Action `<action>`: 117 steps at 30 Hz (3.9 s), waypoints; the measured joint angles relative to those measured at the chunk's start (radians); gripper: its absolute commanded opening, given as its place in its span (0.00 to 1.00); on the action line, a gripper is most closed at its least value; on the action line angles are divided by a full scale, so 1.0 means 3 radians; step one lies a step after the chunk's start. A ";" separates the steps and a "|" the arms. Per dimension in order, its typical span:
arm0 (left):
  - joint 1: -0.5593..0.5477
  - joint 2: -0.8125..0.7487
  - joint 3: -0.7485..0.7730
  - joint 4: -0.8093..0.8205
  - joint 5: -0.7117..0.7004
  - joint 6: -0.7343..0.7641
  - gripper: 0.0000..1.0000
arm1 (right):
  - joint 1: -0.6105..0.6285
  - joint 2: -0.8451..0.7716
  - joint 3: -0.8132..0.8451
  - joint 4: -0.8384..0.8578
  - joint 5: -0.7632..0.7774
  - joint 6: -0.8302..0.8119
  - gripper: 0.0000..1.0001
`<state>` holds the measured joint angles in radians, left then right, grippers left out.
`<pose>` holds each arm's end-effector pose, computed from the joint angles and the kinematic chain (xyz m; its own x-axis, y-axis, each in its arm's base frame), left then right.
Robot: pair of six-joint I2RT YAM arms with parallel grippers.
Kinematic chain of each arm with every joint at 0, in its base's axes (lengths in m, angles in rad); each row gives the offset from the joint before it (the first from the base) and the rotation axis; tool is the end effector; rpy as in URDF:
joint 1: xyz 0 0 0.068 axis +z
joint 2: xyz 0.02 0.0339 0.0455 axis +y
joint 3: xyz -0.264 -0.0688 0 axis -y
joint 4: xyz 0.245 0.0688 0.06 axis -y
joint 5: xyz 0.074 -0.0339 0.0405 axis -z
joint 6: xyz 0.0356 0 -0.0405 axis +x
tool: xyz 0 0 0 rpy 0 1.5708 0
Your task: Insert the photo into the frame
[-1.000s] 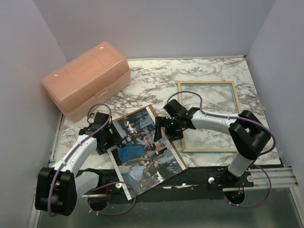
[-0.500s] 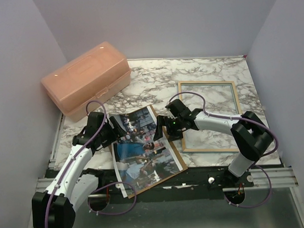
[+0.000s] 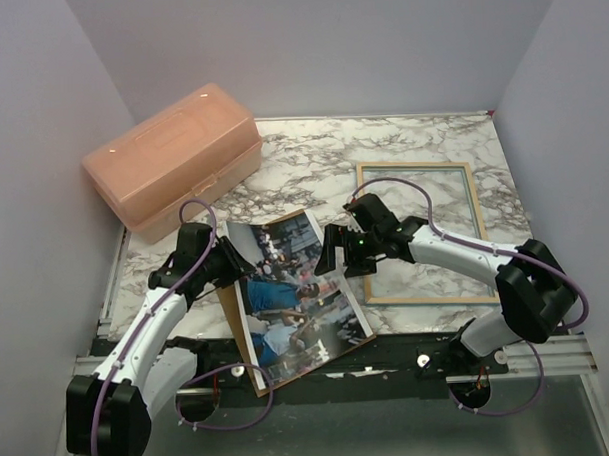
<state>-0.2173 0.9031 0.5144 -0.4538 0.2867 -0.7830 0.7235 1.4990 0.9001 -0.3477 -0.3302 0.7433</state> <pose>0.1716 -0.0482 0.2028 -0.7921 -0.5180 -0.3229 -0.2372 0.7486 -0.6191 0.2173 0.2074 0.2009 -0.9677 -0.0006 -0.2522 -0.1541 0.7932 0.5892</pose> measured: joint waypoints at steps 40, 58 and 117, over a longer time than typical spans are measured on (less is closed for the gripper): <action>-0.0028 -0.0982 0.1305 -0.0832 -0.0112 -0.0350 0.00 | 0.0338 -0.0571 0.1038 -0.0661 0.0680 -0.0076 1.00; -0.0069 -0.1012 0.1205 -0.1174 -0.0558 -0.0655 0.00 | 0.2261 0.0474 0.2578 -0.1062 0.2269 -0.0191 0.99; -0.0070 -0.1074 0.1058 -0.1010 -0.0481 -0.0683 0.91 | 0.2715 0.1677 0.3236 -0.2316 0.4233 -0.0083 0.01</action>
<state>-0.2382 0.5808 0.8318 -0.7567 0.1425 -0.9878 1.5379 2.0022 1.8709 -1.0424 0.9398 0.7185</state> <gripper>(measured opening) 0.908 0.029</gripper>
